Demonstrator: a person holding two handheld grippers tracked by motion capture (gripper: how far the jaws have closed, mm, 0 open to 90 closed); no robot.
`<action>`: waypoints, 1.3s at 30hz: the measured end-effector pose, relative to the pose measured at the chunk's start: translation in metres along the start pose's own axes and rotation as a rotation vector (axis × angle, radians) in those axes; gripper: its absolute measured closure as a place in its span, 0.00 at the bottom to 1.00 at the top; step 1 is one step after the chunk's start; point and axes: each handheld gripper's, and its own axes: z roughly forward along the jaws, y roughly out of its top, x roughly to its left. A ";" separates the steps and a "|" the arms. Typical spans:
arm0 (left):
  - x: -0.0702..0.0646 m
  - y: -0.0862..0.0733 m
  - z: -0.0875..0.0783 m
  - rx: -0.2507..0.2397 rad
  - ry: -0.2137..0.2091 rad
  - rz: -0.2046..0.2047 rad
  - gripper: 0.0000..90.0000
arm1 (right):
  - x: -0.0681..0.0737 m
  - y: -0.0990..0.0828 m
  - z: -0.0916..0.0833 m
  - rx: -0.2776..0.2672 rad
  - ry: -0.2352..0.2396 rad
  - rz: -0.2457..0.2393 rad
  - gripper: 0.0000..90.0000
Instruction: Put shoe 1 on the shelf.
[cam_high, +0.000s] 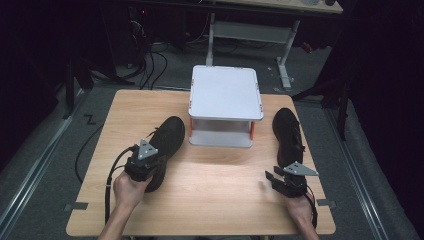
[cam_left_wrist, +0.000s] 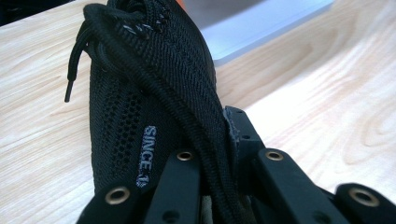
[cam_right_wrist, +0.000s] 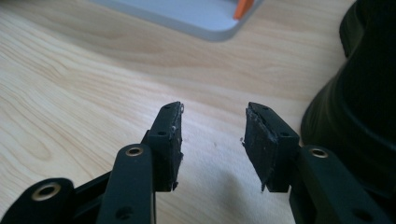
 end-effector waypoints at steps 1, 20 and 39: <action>-0.003 -0.001 -0.001 0.004 -0.006 0.003 0.93 | 0.000 0.003 -0.001 -0.003 0.009 0.002 0.63; -0.040 -0.013 0.001 0.053 -0.087 0.021 0.93 | -0.003 0.093 -0.014 -0.171 0.119 -0.018 0.75; -0.063 -0.016 0.043 0.076 -0.099 0.025 0.93 | -0.007 0.170 0.009 -0.221 0.078 -0.052 0.84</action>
